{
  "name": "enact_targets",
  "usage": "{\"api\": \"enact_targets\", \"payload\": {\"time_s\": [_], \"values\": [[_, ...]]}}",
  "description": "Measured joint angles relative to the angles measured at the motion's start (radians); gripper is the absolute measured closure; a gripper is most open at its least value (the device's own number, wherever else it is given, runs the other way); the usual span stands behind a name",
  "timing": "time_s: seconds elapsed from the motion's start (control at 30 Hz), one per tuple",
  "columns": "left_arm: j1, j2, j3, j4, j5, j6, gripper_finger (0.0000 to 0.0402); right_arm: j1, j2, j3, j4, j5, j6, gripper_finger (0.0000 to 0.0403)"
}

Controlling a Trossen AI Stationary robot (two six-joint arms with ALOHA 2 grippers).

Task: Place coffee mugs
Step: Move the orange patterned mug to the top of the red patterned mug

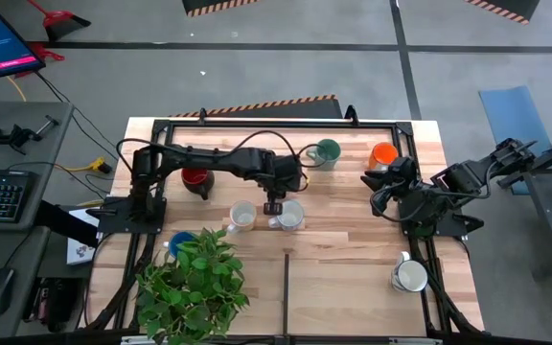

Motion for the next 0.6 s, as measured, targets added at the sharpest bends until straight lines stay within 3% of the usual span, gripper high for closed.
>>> {"api": "enact_targets", "payload": {"time_s": [0.6], "values": [[0.000, -0.002, 0.002, 0.024, -0.007, -0.027, 0.0355, 0.000, 0.000, 0.000, 0.000, -0.001, 0.000, 0.0331]]}}
